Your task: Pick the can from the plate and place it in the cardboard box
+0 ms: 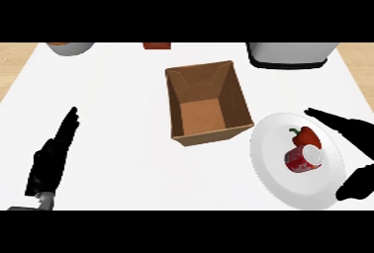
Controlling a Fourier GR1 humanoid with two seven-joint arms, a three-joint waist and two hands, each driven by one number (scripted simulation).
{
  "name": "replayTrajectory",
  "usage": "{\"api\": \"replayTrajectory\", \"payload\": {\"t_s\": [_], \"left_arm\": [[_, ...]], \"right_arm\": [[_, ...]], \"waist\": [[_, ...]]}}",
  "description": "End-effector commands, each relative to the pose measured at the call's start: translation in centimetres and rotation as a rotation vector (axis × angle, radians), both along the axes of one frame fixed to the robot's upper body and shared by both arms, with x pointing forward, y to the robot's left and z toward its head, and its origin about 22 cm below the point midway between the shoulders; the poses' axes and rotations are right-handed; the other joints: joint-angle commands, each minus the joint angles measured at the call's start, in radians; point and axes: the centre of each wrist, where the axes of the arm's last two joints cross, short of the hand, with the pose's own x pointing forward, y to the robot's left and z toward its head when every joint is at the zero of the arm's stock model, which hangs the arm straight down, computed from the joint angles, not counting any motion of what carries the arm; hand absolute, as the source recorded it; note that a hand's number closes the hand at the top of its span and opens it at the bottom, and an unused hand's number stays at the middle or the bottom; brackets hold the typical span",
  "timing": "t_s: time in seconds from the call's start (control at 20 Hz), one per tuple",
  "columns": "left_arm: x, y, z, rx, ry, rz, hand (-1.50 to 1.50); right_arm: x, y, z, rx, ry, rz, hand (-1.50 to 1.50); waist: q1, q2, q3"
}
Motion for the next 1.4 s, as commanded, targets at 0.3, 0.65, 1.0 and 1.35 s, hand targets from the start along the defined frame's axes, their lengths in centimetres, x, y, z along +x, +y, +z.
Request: {"api": "replayTrajectory", "payload": {"t_s": [0.3,0.65,1.0,1.35], "left_arm": [[0.7,0.4,-0.7,0.022,0.002,-0.008,0.00],[0.4,0.8,-1.2,0.006,0.010,0.014,0.00],[-0.2,0.0,-1.1,-0.008,0.013,0.009,0.00],[0.7,1.3,0.5,0.008,0.005,-0.005,0.00]], "right_arm": [[0.1,0.3,-2.4,-0.085,0.042,-0.051,-1.50],[-0.1,0.8,-5.2,-0.069,0.042,-0.036,-1.50],[-0.8,0.0,-5.6,-0.091,0.052,-0.061,-1.50],[1.2,1.9,-6.9,-0.047,0.028,-0.065,-1.50]], "waist": [[-0.001,0.001,0.001],[0.000,0.001,0.001],[-0.001,0.001,0.001],[0.002,0.002,0.001]]}}
